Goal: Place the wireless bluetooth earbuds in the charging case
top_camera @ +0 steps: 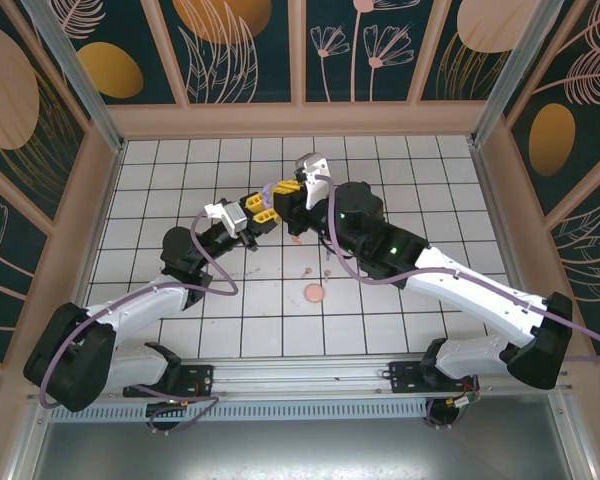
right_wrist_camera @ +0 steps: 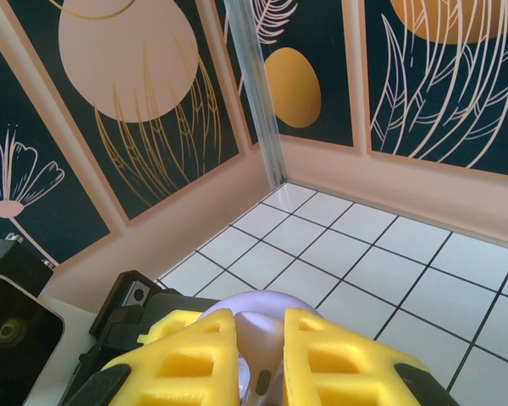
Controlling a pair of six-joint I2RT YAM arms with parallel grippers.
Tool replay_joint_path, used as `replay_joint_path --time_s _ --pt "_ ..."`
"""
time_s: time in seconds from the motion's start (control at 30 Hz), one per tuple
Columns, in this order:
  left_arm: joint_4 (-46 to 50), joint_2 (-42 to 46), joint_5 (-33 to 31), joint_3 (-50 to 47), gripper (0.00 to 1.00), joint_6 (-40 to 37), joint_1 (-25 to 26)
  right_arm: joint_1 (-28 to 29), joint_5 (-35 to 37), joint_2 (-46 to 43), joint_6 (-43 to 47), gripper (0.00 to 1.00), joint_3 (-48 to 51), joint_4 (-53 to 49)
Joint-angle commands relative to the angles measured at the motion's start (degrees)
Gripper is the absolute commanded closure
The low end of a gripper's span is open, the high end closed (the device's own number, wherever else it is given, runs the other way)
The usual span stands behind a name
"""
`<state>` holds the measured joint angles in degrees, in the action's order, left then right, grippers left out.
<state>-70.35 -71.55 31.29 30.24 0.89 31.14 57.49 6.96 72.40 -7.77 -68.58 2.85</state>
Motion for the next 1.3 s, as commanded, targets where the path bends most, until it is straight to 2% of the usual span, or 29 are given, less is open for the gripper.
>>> replay_joint_path --time_s 0.0,0.37,0.57,0.83,0.9,1.13,1.27 --pt "-2.95 0.18 1.30 1.84 1.00 0.89 0.37 0.56 -1.66 1.23 -0.31 0.84 0.86 -0.05" --pt "-2.95 0.27 1.33 2.29 1.00 1.10 0.37 0.60 -2.05 1.76 1.24 0.86 0.64 -4.08" --pt "-2.39 0.53 1.57 2.40 1.00 0.96 0.37 1.60 1.66 3.20 4.90 0.87 -0.92 -8.30" --pt "-1.72 0.27 1.50 2.56 1.00 0.97 0.35 3.23 1.59 7.11 8.16 0.86 -4.94 -13.57" --pt "-1.81 0.19 1.39 2.41 1.00 1.03 0.42 3.24 2.28 7.89 7.80 0.82 -5.77 -14.35" --pt "-2.06 -0.08 1.10 1.46 1.00 1.42 0.40 2.89 7.10 7.52 3.44 0.53 -9.53 -15.67" --pt "-3.07 -0.21 0.85 0.57 1.00 1.98 0.40 2.54 8.57 5.85 0.09 0.42 -11.61 -16.65"
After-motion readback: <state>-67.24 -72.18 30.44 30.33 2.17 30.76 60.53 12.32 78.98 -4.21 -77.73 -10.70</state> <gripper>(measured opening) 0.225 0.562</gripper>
